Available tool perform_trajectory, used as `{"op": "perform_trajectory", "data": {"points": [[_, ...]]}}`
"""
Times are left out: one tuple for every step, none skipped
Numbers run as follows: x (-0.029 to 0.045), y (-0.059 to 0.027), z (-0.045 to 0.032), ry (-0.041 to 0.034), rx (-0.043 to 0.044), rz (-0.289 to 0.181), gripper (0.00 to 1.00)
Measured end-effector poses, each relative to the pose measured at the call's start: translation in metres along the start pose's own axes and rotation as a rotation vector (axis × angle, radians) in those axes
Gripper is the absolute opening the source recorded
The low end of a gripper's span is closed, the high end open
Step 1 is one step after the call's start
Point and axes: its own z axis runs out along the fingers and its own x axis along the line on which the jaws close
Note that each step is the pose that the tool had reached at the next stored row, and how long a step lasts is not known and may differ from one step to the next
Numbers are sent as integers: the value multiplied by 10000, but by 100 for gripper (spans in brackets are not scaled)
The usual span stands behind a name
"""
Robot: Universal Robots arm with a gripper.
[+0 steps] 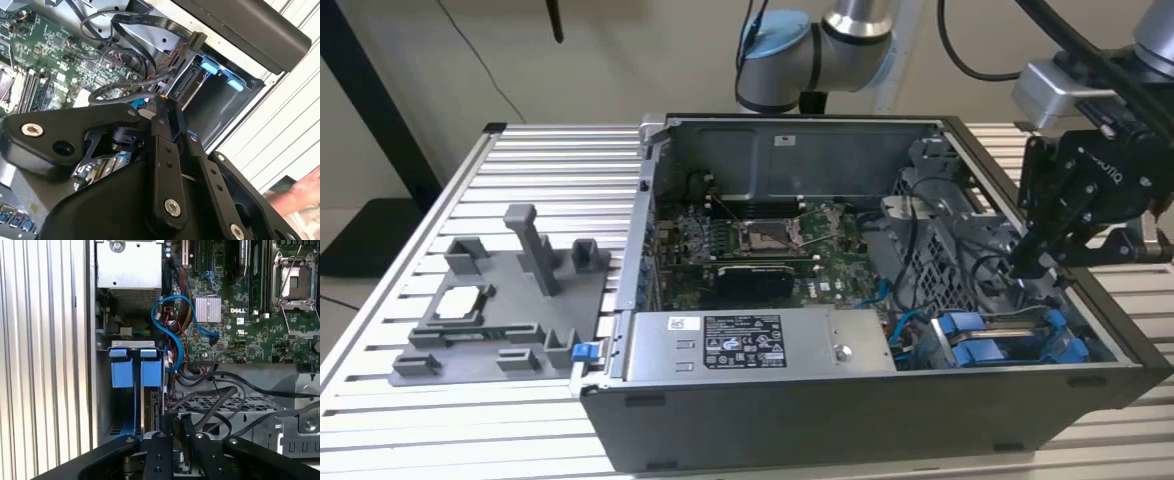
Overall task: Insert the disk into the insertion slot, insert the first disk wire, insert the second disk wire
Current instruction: 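Insert the first disk wire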
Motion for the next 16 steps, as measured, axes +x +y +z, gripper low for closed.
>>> {"op": "perform_trajectory", "data": {"points": [[3, -17, 0, 2, -50, 2, 0], [6, -34, 1, 3, -98, 6, 0], [8, -50, 1, 6, -142, 8, 0], [10, -64, 1, 7, -179, 11, 0], [10, -71, 1, 8, -199, 12, 0], [10, -72, 1, 7, -201, 12, 0], [10, -72, 2, 6, -202, 13, 0], [10, -72, 1, 7, -202, 14, 0], [10, -73, 1, 8, -202, 13, 0], [11, -74, 2, 7, -202, 12, 0], [10, -74, 2, 7, -202, 12, 0], [11, -74, 1, 7, -203, 12, 0], [11, -74, 1, 7, -202, 13, 0], [10, -75, 2, 7, -203, 12, 0], [10, -77, 2, 7, -220, 12, 0], [11, -82, 2, 9, -255, 13, 0]]}}
